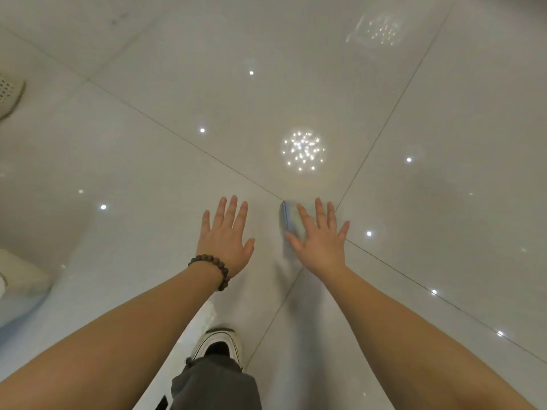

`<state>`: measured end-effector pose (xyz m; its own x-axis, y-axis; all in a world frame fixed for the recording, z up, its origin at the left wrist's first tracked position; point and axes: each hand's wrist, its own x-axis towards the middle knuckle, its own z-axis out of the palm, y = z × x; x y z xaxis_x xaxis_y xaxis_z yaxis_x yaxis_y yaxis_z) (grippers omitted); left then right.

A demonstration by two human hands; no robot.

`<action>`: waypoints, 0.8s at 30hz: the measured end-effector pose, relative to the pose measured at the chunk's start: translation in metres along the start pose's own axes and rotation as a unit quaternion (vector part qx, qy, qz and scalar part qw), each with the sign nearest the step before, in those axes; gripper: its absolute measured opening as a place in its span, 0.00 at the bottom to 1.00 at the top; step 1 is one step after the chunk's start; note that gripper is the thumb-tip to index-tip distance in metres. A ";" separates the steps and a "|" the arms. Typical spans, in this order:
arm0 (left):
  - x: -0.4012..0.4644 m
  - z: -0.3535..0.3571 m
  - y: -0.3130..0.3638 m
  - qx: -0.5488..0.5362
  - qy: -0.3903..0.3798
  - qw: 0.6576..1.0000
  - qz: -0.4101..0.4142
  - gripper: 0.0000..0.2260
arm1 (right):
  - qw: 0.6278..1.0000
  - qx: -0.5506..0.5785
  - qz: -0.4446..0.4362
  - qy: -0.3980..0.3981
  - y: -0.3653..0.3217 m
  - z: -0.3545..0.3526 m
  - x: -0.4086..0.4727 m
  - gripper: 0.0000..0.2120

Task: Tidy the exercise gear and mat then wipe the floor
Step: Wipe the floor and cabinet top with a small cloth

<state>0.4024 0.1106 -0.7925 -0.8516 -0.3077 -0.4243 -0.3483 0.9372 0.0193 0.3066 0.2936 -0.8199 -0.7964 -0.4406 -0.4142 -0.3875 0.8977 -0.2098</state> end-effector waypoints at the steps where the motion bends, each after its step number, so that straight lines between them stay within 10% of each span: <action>1: 0.008 0.008 0.001 0.000 -0.007 1.000 0.005 0.33 | 1.000 -0.006 0.002 -0.002 0.003 0.007 0.006 0.33; 12: 0.048 0.041 0.015 -0.010 -0.059 0.997 0.038 0.36 | 0.997 -0.077 -0.028 -0.006 0.037 0.043 0.045 0.31; 19: 0.058 0.001 0.023 -0.055 -0.057 0.996 0.034 0.36 | 0.979 0.027 0.203 0.020 0.093 0.015 0.076 0.31; 24: 0.070 -0.004 0.032 -0.041 -0.043 0.998 0.030 0.36 | 0.990 -0.084 -0.116 -0.019 0.032 0.044 0.053 0.29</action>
<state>0.3297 0.1184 -0.8183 -0.8363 -0.2329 -0.4963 -0.3315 0.9359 0.1193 0.2723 0.2985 -0.8879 -0.6611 -0.6313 -0.4055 -0.6316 0.7599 -0.1534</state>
